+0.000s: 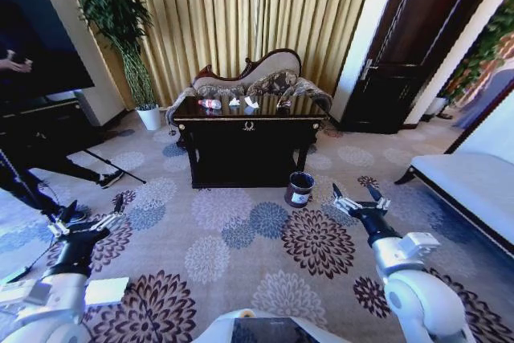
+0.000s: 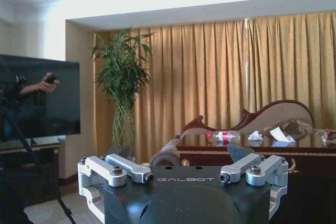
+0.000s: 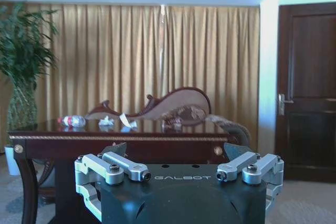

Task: Move to the front of the table and place the trash on the table into the trash bin.

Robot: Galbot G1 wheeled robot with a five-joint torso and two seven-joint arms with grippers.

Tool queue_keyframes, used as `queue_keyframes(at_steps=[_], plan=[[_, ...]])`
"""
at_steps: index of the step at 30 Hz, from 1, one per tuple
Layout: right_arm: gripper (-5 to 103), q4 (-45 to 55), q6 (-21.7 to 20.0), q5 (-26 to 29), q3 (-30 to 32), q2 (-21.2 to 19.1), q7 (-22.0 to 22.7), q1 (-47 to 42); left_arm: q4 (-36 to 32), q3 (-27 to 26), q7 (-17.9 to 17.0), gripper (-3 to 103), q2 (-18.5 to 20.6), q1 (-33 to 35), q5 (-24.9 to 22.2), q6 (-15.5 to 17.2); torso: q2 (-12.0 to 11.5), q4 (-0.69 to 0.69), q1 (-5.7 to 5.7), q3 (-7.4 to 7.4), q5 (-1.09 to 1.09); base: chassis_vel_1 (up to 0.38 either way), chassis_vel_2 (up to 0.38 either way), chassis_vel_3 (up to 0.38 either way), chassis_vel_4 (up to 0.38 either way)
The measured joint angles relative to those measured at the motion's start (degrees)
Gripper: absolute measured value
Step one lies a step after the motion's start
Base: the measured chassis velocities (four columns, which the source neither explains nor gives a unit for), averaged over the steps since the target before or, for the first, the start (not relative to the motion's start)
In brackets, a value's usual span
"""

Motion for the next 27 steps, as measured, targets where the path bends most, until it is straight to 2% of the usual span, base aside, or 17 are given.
queue_keyframes(at_steps=[6, 14, 18, 21, 25, 27], plan=[[100, 0.1, -1.3, 3.4, 0.9, -3.3, -0.6, 1.8, 0.0, -0.1, 0.2, 100, 1.2, -1.1, -1.0, 3.8, 0.0, 0.00, 0.01, 0.01, 0.00, 0.000, 0.000, 0.000, 0.000], [100, -0.7, -1.1, 3.8, 0.0, -3.4, -2.0, 2.4, 0.0, 1.5, 0.6, 100, 1.4, -2.0, -1.0, 4.8, 0.0, -0.01, 0.01, 0.01, -0.01, 0.000, 0.000, 0.000, 0.000], [100, -0.8, -0.3, 2.9, -0.9, -1.9, -2.0, 2.0, -0.1, 2.2, 0.3, 100, 1.1, -2.3, -1.0, 5.3, 0.0, -0.01, 0.01, 0.00, 0.01, 0.000, 0.000, 0.000, 0.000], [100, -2.1, 1.0, 0.6, -1.6, -1.3, -2.3, 2.2, -0.1, 3.6, -0.6, 100, 1.6, -3.8, -1.1, 7.0, 0.0, 0.00, 0.00, 0.00, 0.00, 0.000, 0.000, 0.000, 0.000], [100, -6.2, 3.1, -1.5, -2.5, -1.8, -3.4, 3.6, 0.2, 8.0, -1.9, 100, 4.0, -6.6, 1.6, 7.9, 0.0, -0.02, 0.01, 0.01, 0.01, 0.000, 0.000, 0.000, 0.000], [100, -7.0, 3.6, -1.6, -2.6, -2.0, -3.4, 4.0, 0.6, 8.4, -2.0, 100, 4.5, -7.1, 2.2, 7.9, 0.0, -0.01, 0.00, 0.01, 0.01, 0.000, 0.000, 0.000, 0.000]])
